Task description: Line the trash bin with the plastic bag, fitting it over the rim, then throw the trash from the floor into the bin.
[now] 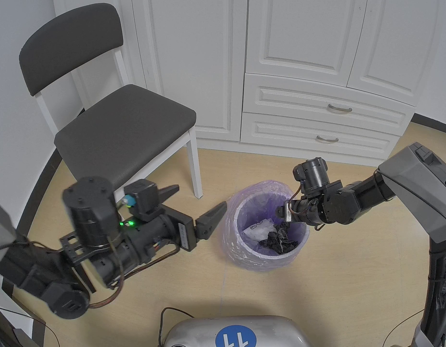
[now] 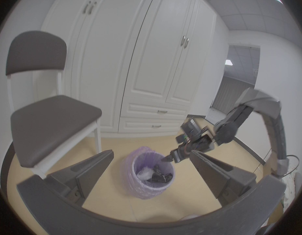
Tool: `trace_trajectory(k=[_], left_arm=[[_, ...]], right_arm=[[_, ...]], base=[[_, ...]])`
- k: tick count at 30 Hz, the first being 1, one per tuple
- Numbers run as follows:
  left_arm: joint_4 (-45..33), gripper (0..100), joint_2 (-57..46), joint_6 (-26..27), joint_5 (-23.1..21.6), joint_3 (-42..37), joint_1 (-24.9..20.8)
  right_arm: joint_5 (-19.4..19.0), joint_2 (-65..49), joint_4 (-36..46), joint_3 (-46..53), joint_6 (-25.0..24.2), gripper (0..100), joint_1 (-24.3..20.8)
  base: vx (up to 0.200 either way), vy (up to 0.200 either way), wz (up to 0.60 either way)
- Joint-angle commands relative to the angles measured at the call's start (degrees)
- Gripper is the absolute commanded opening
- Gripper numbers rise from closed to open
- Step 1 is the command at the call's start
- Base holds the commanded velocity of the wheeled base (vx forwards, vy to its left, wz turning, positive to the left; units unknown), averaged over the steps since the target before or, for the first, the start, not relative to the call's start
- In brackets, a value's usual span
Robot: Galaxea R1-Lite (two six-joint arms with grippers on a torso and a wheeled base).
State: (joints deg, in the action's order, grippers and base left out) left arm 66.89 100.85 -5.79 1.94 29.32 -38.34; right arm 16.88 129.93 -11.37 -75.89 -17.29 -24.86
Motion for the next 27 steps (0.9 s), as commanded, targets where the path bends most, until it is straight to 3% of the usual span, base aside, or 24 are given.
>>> trace_trajectory(k=[1, 3, 4, 6, 9, 27], left_arm=[[-6.7, 100, 25.6, -1.8, 0.4, 19.2, 4.1], [-9.8, 100, 26.9, -1.8, 0.3, 21.8, 4.9], [-17.3, 100, 29.2, -1.9, -0.2, 27.9, 7.0], [-22.2, 100, 32.3, -2.1, -0.3, 33.6, 8.5], [-25.3, 100, 36.0, -2.2, -0.1, 39.2, 10.1], [-26.0, 100, 39.9, -4.0, 0.1, 40.3, 12.7]], right_arm=[[-0.2, -7.6, -11.6, 11.0, 0.4, 100, 4.3], [-0.4, -8.1, -11.5, 11.0, 0.5, 100, 4.7], [-0.6, -9.2, -11.4, 10.9, 0.5, 100, 5.6], [-0.6, -9.5, -11.4, 10.7, 0.5, 100, 6.0], [-0.7, -10.1, -11.5, 11.0, 0.5, 100, 6.1], [-0.2, -16.3, -11.7, 16.7, 4.0, 100, 6.6]], base=[[0.0, 0.0, 0.0], [0.0, 0.0, 0.0], [0.0, 0.0, 0.0], [0.0, 0.0, 0.0], [0.0, 0.0, 0.0], [0.0, 0.0, 0.0]])
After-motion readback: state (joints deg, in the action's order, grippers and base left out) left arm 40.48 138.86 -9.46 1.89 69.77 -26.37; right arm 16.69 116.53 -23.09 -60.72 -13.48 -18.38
